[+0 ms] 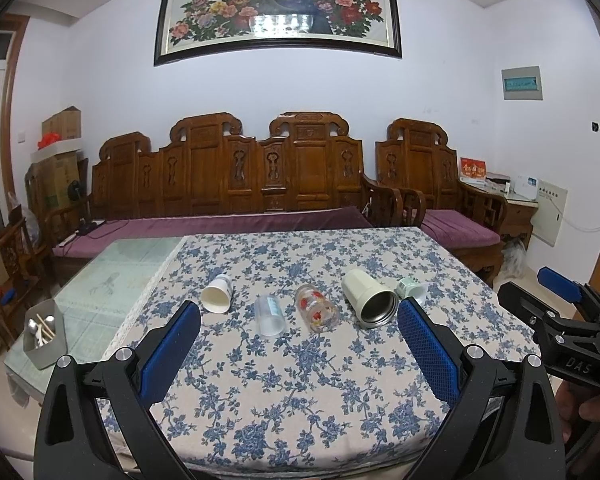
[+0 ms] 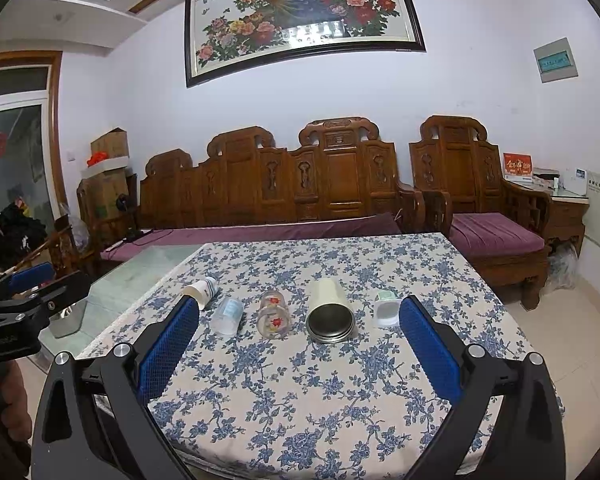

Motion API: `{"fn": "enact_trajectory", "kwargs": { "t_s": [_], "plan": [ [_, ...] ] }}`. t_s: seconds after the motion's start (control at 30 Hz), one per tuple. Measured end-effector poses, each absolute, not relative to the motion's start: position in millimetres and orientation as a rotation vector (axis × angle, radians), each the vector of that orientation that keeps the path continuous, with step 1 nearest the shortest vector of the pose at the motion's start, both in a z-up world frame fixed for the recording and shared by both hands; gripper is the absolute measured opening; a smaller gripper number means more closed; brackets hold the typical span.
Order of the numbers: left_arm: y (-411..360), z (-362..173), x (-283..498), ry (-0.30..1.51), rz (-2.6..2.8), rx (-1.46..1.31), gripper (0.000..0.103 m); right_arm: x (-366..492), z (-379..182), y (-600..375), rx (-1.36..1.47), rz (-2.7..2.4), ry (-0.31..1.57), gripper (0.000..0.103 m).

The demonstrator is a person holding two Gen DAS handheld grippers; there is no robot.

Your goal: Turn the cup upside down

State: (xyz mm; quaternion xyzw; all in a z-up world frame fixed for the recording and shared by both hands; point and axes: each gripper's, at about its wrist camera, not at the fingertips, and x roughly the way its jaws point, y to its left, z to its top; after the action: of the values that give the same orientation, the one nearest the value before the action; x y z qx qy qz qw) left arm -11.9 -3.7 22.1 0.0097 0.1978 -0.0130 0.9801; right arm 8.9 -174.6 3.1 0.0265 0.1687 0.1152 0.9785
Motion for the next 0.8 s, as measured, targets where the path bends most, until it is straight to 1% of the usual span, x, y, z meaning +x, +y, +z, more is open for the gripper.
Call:
{"fn": "enact_trajectory", "kwargs": {
  "t_s": [0.8],
  "plan": [
    [-2.7, 14.1, -12.7, 0.408, -0.026, 0.026, 0.095, 9.7, 2.5, -171.2, 0.053, 0.231, 0.34, 0.101]
  ]
}}
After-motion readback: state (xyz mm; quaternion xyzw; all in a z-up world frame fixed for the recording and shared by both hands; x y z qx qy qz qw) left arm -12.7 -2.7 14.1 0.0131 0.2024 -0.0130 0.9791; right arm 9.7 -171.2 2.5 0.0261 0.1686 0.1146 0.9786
